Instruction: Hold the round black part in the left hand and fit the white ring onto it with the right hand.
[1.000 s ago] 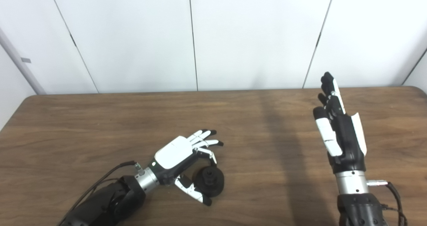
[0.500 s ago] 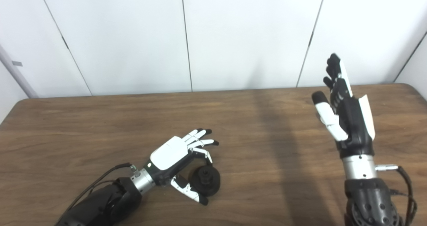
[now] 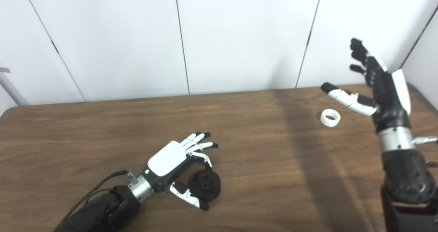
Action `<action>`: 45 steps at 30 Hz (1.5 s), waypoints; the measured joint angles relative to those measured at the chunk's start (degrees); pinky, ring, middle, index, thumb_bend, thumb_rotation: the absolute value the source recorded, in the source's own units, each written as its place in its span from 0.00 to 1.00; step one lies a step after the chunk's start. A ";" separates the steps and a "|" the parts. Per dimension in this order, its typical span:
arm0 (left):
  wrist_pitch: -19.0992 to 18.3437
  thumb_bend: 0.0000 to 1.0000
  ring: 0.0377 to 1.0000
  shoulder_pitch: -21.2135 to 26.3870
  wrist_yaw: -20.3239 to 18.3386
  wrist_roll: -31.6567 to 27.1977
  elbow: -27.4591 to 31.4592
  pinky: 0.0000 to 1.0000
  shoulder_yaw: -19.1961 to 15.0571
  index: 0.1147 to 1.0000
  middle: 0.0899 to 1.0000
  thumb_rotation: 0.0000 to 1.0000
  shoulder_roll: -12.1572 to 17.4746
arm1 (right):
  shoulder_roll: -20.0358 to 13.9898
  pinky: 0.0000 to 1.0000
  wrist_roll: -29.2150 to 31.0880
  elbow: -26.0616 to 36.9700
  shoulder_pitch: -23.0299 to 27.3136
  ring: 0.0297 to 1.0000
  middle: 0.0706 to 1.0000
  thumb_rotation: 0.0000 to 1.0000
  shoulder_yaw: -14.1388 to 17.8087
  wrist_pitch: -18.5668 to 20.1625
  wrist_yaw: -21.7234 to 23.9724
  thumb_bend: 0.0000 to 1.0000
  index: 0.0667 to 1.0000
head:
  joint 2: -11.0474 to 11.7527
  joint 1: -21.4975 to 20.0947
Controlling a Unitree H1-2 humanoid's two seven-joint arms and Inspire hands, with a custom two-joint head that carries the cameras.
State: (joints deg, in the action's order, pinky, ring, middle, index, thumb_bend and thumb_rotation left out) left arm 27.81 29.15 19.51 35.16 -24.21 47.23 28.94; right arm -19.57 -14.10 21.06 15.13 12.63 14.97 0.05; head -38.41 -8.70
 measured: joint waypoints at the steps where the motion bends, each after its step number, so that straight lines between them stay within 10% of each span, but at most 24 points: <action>1: 0.00 0.53 1.00 -0.02 0.00 -0.01 0.00 1.00 0.02 0.41 0.89 0.06 0.00 | -1.04 0.82 0.01 -0.86 0.29 0.89 0.87 0.22 0.10 0.02 0.13 0.60 0.84 | 0.00 -0.09; 29: -0.02 0.52 1.00 0.11 0.14 -3.41 1.04 1.00 2.00 0.41 0.90 0.06 1.87 | -22.75 0.80 -13.22 -18.10 6.76 0.90 0.83 0.14 -15.33 -1.61 15.63 0.92 0.66 | -0.79 -8.70; 45: -0.02 0.53 1.00 -0.21 0.11 -3.52 1.61 1.00 2.00 0.41 0.90 0.06 2.33 | -23.34 0.86 -21.57 -27.91 13.03 0.95 0.87 0.16 -24.62 -3.27 20.93 0.91 0.68 | 0.44 -10.11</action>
State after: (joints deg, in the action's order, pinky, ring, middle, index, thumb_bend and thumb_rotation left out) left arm 27.79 28.94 19.61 31.63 -22.60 49.22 31.26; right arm -42.91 -35.67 -6.85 28.16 -11.99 11.70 20.98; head -37.97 -18.81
